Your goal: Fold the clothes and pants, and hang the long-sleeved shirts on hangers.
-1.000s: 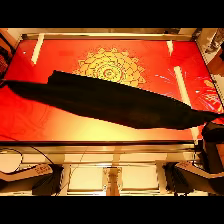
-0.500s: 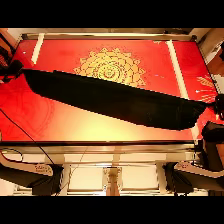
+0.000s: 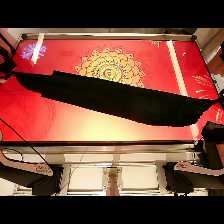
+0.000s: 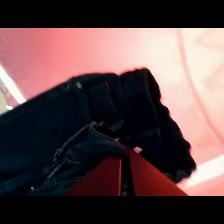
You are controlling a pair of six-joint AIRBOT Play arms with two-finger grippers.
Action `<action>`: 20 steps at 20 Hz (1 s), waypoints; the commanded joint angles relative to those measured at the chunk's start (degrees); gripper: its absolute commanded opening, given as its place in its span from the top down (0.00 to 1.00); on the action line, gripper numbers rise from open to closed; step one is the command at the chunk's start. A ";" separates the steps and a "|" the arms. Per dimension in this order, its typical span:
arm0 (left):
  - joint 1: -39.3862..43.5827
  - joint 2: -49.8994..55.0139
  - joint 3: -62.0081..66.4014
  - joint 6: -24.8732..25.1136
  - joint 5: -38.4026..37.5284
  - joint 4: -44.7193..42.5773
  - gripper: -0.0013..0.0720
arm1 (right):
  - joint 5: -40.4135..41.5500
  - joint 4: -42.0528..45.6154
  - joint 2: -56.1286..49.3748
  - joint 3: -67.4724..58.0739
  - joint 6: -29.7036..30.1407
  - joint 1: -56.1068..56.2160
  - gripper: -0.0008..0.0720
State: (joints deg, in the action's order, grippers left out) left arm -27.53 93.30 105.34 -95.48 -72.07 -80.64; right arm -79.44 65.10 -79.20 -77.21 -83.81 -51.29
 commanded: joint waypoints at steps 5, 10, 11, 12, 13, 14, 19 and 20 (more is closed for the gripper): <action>-0.31 1.14 2.36 1.84 -16.33 -4.61 0.95 | -11.82 13.25 -0.15 -4.74 0.09 -0.98 0.96; -0.07 2.58 2.36 1.86 -17.09 -4.20 0.95 | -11.74 13.40 -2.05 -4.76 -0.24 -0.94 0.96; -0.09 3.02 2.36 1.11 -15.67 -4.15 0.95 | -10.71 13.22 -3.32 -4.76 -1.25 -0.81 0.96; -0.09 3.69 2.43 0.37 -14.88 -3.63 0.95 | -10.38 12.79 -4.74 -4.76 -1.99 -0.76 0.96; -0.09 4.57 2.43 0.28 -14.23 -1.86 0.95 | -9.60 12.28 -6.27 -4.76 -3.10 -0.74 0.96; -0.07 5.64 2.43 0.09 -13.42 0.66 0.95 | -8.46 11.30 -7.52 -4.76 -4.11 -0.74 0.96; 0.63 7.98 2.43 -3.61 1.99 12.87 0.95 | 7.76 1.07 -9.16 -4.76 -6.36 -0.44 0.96; 1.05 8.07 2.43 -4.09 5.84 14.51 0.95 | 10.38 0.87 -9.22 -4.76 -6.86 0.20 0.96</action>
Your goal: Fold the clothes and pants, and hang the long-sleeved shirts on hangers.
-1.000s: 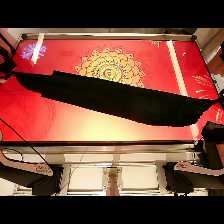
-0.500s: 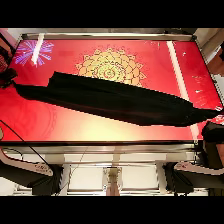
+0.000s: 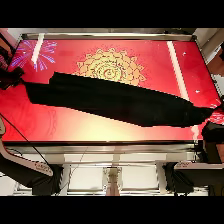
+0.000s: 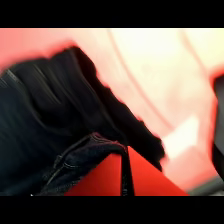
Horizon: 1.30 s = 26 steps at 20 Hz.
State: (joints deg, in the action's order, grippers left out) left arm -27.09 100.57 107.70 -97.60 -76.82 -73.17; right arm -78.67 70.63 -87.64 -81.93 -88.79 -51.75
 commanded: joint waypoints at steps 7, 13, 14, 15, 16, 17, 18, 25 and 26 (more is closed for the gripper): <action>3.21 4.81 0.07 -4.46 20.02 7.28 0.95 | 17.22 -4.66 -5.66 -0.04 -2.60 8.35 0.96; 6.71 7.78 0.07 -3.98 28.46 8.33 0.95 | 23.91 -4.59 -8.41 -0.04 -5.97 12.09 0.96; 7.37 8.41 0.07 -3.98 29.29 8.33 0.95 | 24.37 -4.61 -8.72 -0.04 -6.34 12.24 0.96; 7.87 8.92 0.07 -3.98 29.92 8.35 0.95 | 24.59 -4.50 -9.01 -0.04 -6.38 12.52 0.96; 8.22 9.51 0.07 -3.98 30.60 8.35 0.95 | 24.87 -4.46 -9.20 -0.04 -6.36 12.50 0.96; 8.57 9.86 0.07 -3.98 31.04 8.33 0.95 | 25.27 -4.46 -9.46 -0.04 -6.36 12.52 0.95; 8.72 10.14 0.07 -3.98 31.06 8.35 0.95 | 25.90 -4.39 -9.66 -0.04 -6.32 12.52 0.89; 8.81 10.84 0.07 -4.00 31.76 8.35 0.54 | 29.35 -5.09 -9.75 -0.04 -6.29 12.52 0.28; 8.83 10.84 0.07 -3.98 31.65 8.35 0.48 | 29.20 -5.31 -9.73 -0.04 -6.29 12.52 0.05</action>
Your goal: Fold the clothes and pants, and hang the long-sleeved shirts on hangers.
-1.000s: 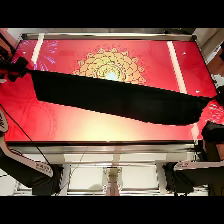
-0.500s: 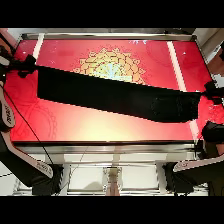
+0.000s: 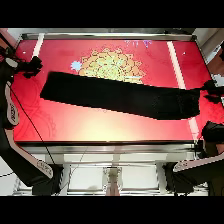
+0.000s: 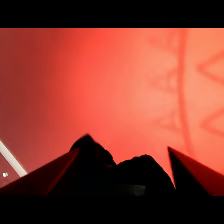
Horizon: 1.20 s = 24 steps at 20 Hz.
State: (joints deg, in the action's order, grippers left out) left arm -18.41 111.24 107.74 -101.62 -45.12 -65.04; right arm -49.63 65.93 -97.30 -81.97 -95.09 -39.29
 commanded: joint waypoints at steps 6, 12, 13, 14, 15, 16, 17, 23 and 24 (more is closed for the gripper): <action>-0.74 -1.86 0.02 5.68 -4.57 0.15 0.48 | -4.44 -1.09 2.40 -3.58 2.08 0.07 0.04; -6.95 -5.73 0.02 9.79 -18.47 -0.44 0.48 | -18.97 1.79 8.61 -15.19 5.97 0.13 0.04; -8.11 -5.64 0.02 12.39 -22.38 -0.46 0.48 | -22.99 1.81 9.42 -16.39 7.37 0.17 0.04; -9.05 -5.38 -0.02 14.80 -25.73 -0.46 0.33 | -26.12 1.77 10.14 -16.81 8.57 0.20 0.05; -9.81 -4.94 -0.11 16.04 -28.55 -0.46 0.19 | -29.24 1.81 10.71 -16.76 9.35 0.20 0.05; -10.43 -4.31 -0.11 17.35 -30.64 -0.44 0.18 | -32.28 1.84 10.86 -16.76 9.44 0.35 0.05; -10.78 -3.65 -0.15 18.67 -31.91 -0.39 0.18 | -35.30 1.86 10.86 -16.68 9.81 0.63 0.05; -10.97 1.36 -0.15 25.90 -33.59 7.04 0.18 | -42.29 1.92 10.86 -14.86 9.84 7.39 0.05; -10.97 2.27 -0.15 27.28 -33.55 9.11 0.18 | -42.14 1.99 10.84 -14.78 9.73 8.96 0.05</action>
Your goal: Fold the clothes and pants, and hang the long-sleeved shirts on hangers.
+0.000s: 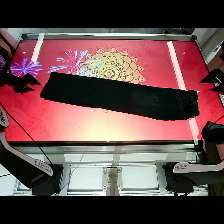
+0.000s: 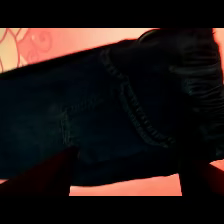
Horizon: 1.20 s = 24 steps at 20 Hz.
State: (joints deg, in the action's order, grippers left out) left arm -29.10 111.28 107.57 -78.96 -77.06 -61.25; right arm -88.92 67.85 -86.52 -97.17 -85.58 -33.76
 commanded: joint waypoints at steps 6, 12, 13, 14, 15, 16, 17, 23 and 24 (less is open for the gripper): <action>-0.22 6.71 0.04 4.87 -1.68 5.97 0.12 | -0.35 2.91 0.04 0.39 0.22 12.22 0.05; 0.15 7.28 0.04 4.85 -2.69 5.95 0.12 | -0.17 3.15 0.07 0.39 0.15 13.44 0.05; 0.50 7.58 0.04 4.85 -3.19 5.97 0.12 | -0.17 3.15 0.04 0.39 0.15 13.44 0.05; 0.92 8.04 0.04 4.83 -3.50 5.79 0.12 | -0.17 3.15 0.04 0.39 0.15 13.44 0.05; 1.38 8.50 0.04 4.81 -3.63 5.81 0.12 | -0.15 3.15 0.07 0.39 0.17 13.44 0.05; 1.95 8.94 0.04 4.57 -3.63 5.79 0.12 | -0.17 3.15 0.07 0.39 0.17 13.44 0.05; 2.45 9.31 0.04 4.39 -3.61 5.81 0.12 | -0.17 3.15 0.04 0.39 0.17 13.44 0.05; 3.10 9.49 0.15 4.44 -4.52 5.79 0.95 | -0.39 3.13 0.07 0.39 0.17 13.44 0.05; 2.34 8.92 0.15 4.42 -5.55 5.68 0.95 | -0.63 3.13 0.07 0.39 0.17 13.44 0.05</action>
State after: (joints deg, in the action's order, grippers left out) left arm -26.11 120.81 107.61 -74.52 -80.90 -55.81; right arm -89.14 71.00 -86.50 -96.77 -85.36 -20.36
